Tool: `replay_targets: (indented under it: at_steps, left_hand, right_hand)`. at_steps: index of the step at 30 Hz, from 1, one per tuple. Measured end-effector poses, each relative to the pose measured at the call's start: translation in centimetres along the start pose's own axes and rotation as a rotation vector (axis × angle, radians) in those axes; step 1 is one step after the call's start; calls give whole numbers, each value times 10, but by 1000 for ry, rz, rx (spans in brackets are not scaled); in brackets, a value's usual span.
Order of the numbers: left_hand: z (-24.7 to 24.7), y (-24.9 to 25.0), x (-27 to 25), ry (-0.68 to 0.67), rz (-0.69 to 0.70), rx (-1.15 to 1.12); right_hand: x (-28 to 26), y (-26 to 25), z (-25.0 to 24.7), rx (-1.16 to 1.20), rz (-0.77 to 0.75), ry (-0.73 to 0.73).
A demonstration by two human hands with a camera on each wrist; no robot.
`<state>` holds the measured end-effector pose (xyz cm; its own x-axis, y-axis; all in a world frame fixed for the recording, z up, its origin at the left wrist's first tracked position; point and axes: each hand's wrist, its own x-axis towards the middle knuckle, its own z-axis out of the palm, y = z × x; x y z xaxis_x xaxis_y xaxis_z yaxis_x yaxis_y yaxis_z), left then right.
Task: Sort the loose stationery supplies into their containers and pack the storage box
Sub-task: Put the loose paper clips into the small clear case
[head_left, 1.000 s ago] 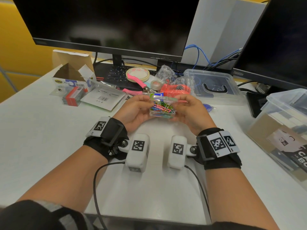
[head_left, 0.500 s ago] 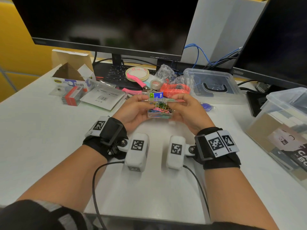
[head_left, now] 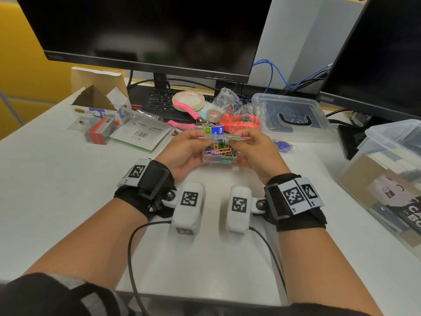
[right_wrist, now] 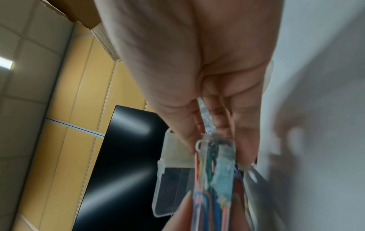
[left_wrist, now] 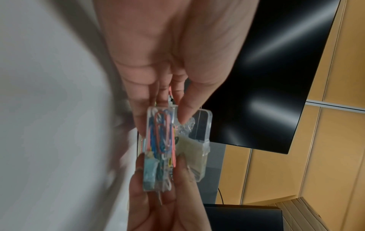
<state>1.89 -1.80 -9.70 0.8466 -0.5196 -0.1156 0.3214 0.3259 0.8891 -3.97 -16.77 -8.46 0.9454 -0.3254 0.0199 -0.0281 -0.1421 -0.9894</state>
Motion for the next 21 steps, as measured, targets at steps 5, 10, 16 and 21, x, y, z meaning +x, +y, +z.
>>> replay_targets:
  at_steps: [5, 10, 16, 21]
  left_hand:
    - [0, 1, -1, 10, 11, 37]
    - [3, 1, -2, 18, -17, 20]
    - [0, 3, 0, 14, -63, -97]
    - [-3, 5, 1, 64, -100, -160]
  right_hand:
    - [2, 1, 3, -31, 22, 16]
    - [1, 4, 6, -71, 9, 65]
    - [-1, -2, 3, 9, 69, 19]
    - [-4, -7, -6, 171, 141, -127]
